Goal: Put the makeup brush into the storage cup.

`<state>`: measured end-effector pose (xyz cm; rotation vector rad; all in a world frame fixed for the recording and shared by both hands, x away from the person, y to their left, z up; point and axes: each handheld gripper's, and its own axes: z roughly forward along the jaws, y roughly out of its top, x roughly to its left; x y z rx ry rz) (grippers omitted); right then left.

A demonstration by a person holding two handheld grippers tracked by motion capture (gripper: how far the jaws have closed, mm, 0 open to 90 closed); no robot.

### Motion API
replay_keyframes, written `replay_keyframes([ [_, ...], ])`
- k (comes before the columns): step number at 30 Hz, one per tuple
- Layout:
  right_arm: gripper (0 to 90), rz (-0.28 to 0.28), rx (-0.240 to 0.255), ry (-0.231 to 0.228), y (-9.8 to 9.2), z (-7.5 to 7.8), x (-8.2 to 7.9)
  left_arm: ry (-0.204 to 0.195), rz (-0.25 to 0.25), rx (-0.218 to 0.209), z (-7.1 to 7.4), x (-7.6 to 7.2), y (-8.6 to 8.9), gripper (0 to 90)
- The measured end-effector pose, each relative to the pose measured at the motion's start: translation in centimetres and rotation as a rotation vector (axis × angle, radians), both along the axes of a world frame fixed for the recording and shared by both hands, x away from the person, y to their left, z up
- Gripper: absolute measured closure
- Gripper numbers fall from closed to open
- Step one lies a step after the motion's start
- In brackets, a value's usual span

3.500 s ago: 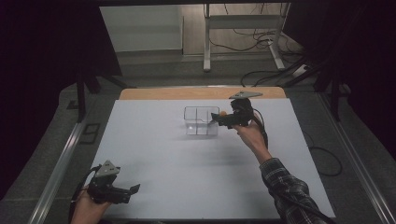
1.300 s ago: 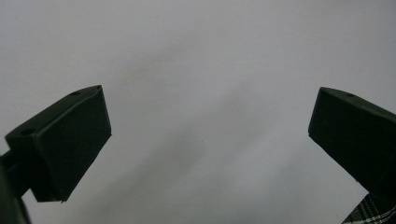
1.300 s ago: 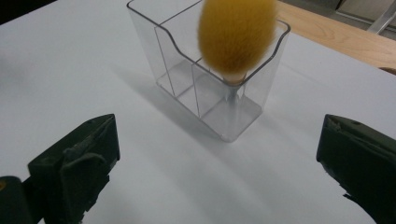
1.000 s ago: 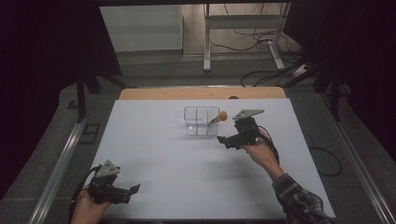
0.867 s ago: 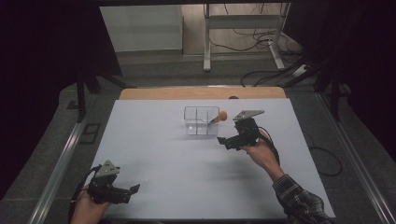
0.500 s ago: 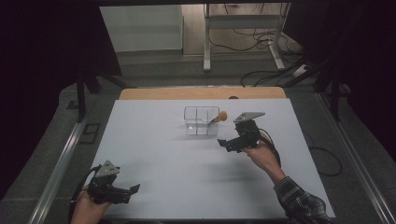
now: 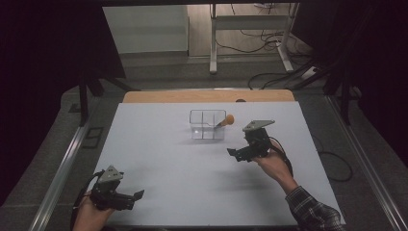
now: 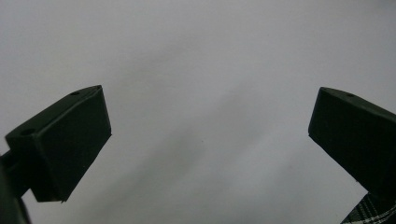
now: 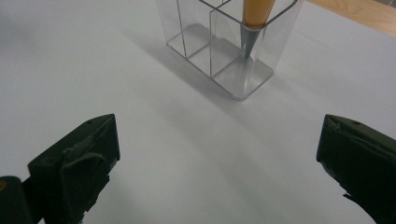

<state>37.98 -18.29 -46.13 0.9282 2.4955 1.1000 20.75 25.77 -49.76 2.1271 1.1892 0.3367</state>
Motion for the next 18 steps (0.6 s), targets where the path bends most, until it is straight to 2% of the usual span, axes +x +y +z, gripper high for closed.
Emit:
replay_keyframes([
  [18,0.0,0.018,-0.046,0.001,-0.7,-0.7,-1.6,0.0,-0.002,0.0,0.0,0.0,0.0,0.0],
])
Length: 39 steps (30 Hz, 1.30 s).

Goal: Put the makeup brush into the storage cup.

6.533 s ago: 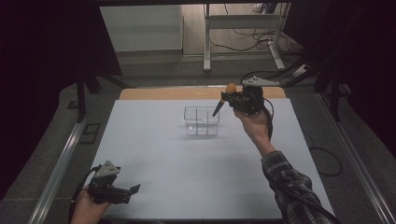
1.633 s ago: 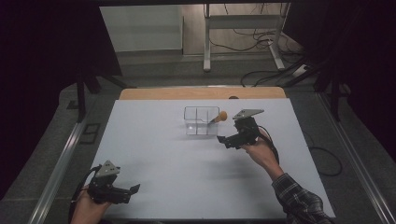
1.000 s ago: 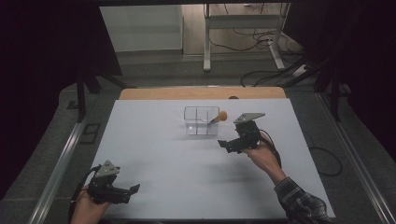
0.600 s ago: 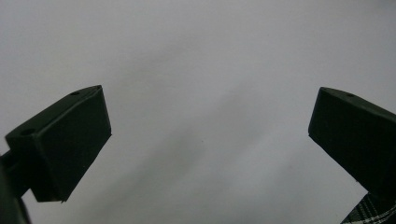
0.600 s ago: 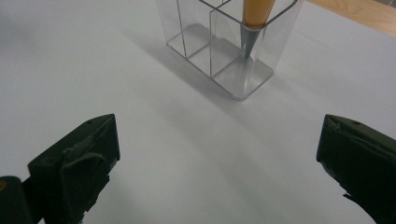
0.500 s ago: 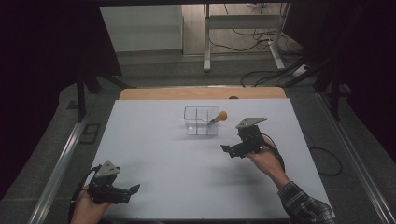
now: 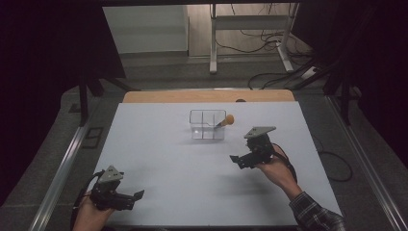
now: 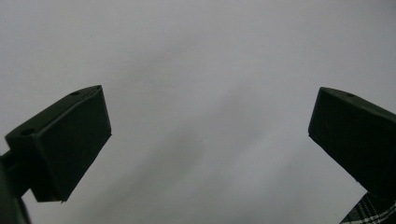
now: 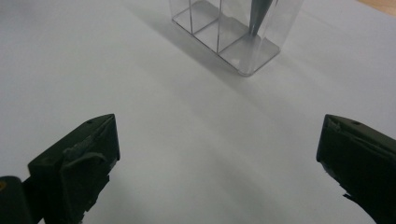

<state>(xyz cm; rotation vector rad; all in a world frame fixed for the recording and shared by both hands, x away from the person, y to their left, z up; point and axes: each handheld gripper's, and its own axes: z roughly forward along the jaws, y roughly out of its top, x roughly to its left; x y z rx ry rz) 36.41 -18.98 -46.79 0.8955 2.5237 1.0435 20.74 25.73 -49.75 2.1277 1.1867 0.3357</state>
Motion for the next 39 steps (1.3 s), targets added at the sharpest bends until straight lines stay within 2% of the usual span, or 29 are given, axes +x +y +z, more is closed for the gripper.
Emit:
replay_keyframes([
  [25,0.0,0.015,-0.009,0.019,-1.6,-0.2,-2.9,0.002,-0.005,0.002,0.0,0.0,0.0,0.0],
  [39,0.0,0.003,0.011,0.028,-2.9,0.0,-4.0,0.002,-0.005,0.001,0.0,0.0,-0.1,0.0],
])
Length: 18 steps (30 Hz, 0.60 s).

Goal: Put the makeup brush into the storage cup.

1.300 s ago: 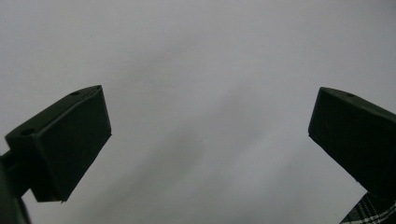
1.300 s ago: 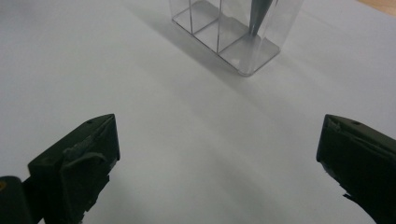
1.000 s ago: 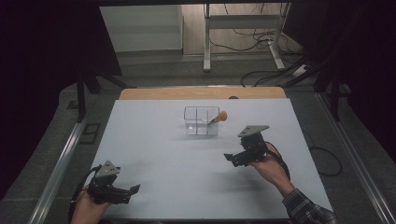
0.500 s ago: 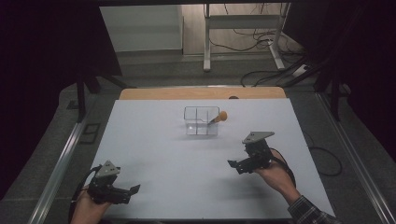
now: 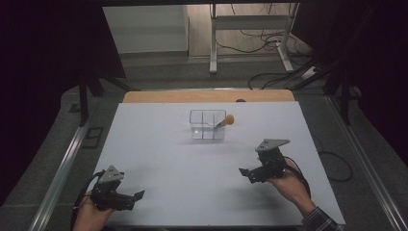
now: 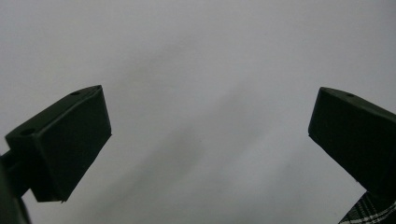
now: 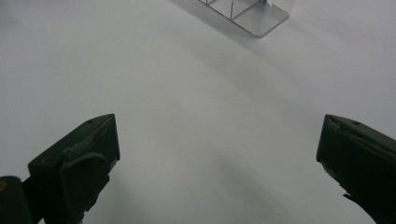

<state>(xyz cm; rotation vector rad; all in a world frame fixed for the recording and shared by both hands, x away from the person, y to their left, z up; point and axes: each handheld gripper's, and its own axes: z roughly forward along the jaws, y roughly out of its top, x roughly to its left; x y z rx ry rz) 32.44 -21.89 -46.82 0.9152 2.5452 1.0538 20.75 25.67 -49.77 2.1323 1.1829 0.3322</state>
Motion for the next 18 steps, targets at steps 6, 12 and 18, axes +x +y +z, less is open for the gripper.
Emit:
replay_keyframes([
  [6,0.0,-0.006,0.011,0.0,-0.5,0.1,-0.3,0.001,0.0,0.0,0.0,0.0,0.0,0.0],
  [12,0.0,-0.014,0.017,0.007,-0.9,0.2,-0.6,0.001,0.0,0.0,0.0,0.0,0.0,0.0],
  [18,0.0,-0.015,0.017,0.014,-1.4,0.2,-1.0,0.001,0.0,0.001,0.0,0.0,0.0,0.0],
])
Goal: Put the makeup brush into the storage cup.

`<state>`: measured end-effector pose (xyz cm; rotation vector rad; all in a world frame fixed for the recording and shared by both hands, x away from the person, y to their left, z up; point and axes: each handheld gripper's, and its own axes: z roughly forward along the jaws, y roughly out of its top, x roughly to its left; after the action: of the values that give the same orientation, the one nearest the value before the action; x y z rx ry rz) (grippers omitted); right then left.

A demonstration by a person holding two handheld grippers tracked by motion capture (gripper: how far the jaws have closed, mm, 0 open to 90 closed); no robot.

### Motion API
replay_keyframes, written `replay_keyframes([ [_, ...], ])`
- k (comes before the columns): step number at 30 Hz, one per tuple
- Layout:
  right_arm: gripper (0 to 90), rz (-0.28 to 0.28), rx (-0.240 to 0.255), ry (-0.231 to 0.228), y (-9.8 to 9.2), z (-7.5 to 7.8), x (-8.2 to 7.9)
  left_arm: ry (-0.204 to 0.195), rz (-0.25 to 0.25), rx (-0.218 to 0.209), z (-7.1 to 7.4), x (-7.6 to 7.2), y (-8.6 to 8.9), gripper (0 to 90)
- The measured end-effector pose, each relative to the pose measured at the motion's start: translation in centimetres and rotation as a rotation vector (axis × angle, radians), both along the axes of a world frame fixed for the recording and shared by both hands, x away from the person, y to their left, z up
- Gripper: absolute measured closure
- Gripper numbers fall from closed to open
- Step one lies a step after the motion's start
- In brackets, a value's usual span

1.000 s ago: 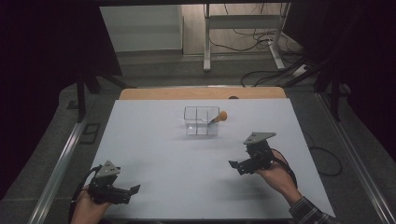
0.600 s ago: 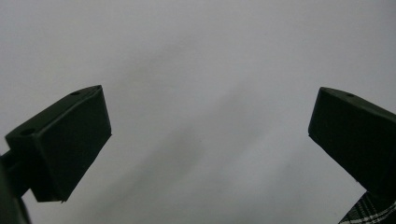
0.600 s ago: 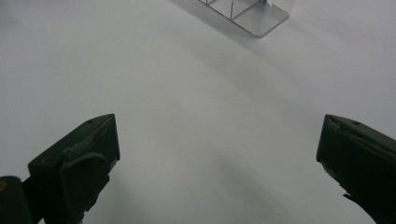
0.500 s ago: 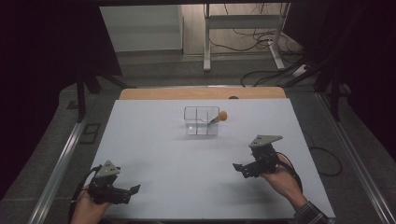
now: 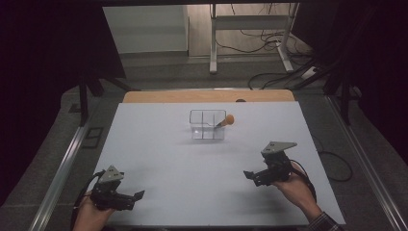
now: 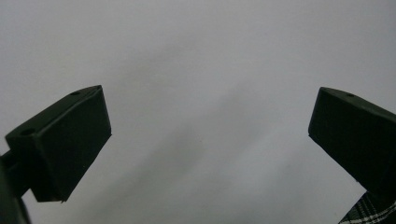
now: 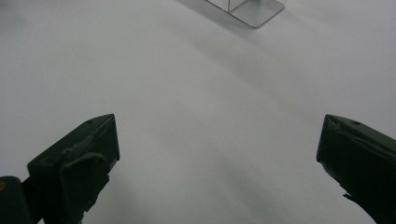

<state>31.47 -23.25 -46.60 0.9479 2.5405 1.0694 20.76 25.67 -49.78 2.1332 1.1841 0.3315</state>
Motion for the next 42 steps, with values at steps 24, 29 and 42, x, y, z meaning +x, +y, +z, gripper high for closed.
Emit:
replay_keyframes([
  [24,0.0,-0.033,-0.016,0.013,-1.6,0.1,-1.3,0.001,0.001,0.0,0.0,0.0,0.0,0.0],
  [29,0.0,-0.038,-0.023,0.014,-2.0,0.1,-1.5,0.001,0.001,0.0,0.0,0.0,0.0,0.0],
  [42,0.0,-0.057,-0.032,0.013,-2.9,0.1,-2.3,0.001,0.001,0.0,0.0,0.0,0.0,0.0],
])
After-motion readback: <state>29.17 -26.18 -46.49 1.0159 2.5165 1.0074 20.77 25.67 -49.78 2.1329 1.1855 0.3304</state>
